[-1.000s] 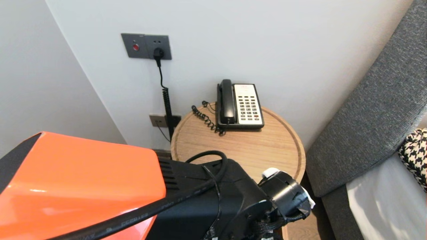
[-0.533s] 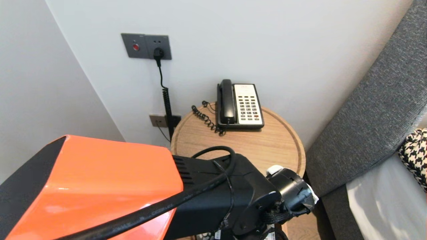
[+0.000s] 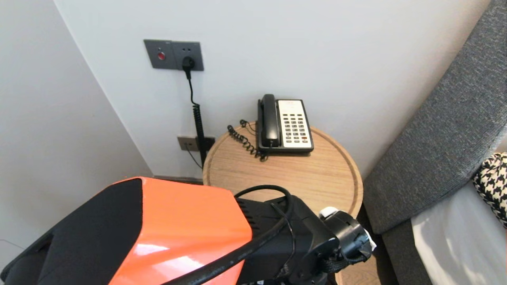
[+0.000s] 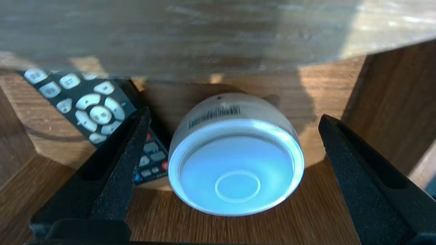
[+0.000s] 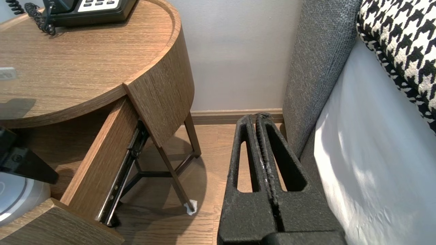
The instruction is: Take the remote control out of the drawer one by one and place them on the table
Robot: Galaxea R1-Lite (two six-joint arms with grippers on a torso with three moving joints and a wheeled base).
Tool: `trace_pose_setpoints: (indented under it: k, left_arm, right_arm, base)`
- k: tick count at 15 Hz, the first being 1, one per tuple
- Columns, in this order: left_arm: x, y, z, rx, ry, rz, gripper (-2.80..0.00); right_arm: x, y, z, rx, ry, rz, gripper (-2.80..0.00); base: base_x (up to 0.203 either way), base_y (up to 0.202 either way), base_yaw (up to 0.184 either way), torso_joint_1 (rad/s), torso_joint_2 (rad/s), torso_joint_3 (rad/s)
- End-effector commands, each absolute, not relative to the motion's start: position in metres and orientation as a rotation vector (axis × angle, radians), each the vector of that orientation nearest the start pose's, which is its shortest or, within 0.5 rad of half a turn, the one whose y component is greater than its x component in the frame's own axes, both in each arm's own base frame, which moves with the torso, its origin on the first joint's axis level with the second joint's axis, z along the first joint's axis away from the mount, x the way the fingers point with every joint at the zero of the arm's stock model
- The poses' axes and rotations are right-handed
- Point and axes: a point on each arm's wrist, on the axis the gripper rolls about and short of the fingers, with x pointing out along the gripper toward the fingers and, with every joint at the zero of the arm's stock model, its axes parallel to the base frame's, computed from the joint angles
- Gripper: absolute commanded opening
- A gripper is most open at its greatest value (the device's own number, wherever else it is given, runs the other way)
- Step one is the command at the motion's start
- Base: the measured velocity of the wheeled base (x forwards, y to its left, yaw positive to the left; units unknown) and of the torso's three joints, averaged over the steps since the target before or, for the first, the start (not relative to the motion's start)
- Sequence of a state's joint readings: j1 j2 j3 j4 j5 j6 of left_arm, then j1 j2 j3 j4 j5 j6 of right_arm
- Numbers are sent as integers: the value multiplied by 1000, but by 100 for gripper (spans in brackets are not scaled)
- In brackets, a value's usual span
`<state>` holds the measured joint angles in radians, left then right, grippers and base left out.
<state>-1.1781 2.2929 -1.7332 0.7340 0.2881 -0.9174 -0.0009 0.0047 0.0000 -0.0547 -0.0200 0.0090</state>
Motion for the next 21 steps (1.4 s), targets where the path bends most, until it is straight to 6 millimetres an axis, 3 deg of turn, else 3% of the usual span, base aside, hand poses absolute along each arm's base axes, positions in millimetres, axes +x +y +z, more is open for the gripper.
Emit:
trace_pose_setpoints:
  k: [1, 11, 21]
  left_arm:
    - [165, -382, 90, 104, 1186, -216, 0]
    - [146, -388, 81, 159, 1208, -242, 0]
    - [146, -388, 70, 181, 1223, -228, 0]
  right_arm:
    - [-21, 0, 74, 9, -24, -20, -280]
    - [-20, 0, 74, 9, -23, -20, -280]
    - [-20, 0, 74, 9, -23, -21, -280]
  base:
    - [0, 0, 0, 0, 0, 0]
    - [0, 0, 0, 0, 0, 0]
    - [0, 0, 0, 0, 0, 0]
